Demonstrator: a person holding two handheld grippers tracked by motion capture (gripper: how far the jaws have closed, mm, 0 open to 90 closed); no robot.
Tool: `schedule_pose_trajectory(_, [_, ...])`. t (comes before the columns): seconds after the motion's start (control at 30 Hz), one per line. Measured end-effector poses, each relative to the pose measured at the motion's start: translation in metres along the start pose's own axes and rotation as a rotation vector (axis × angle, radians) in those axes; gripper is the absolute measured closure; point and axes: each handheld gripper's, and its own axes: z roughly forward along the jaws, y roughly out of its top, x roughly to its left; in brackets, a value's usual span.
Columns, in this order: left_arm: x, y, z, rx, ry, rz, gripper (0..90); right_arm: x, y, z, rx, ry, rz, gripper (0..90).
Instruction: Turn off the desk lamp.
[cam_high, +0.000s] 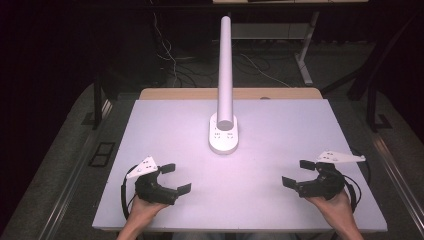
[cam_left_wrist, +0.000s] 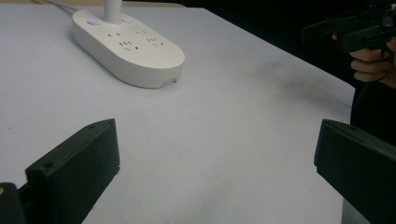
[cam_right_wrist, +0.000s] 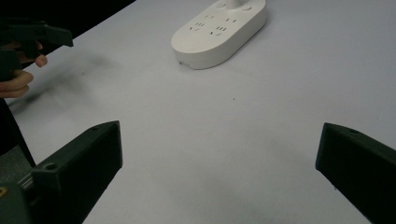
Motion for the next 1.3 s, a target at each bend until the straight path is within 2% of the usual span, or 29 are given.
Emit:
schedule_pose_trajectory(0.33, [0.0,0.0,0.0,0.0,0.0,-0.001,0.0,0.003,0.02,0.008,0.03,0.015,-0.039,0.6])
schedule_pose_trajectory(0.83, [0.0,0.0,0.0,0.001,-0.002,-0.002,0.0,-0.001,0.049,0.014,0.047,0.028,-0.05,0.6])
schedule_pose_trajectory(1.13, [0.0,0.0,0.001,-0.001,-0.003,-0.004,0.0,-0.001,0.068,0.025,0.084,0.044,-0.072,0.6])
schedule_pose_trajectory(1.3, [0.0,0.0,0.001,0.001,-0.002,0.001,0.0,-0.001,0.078,0.031,0.086,0.045,-0.085,0.6])
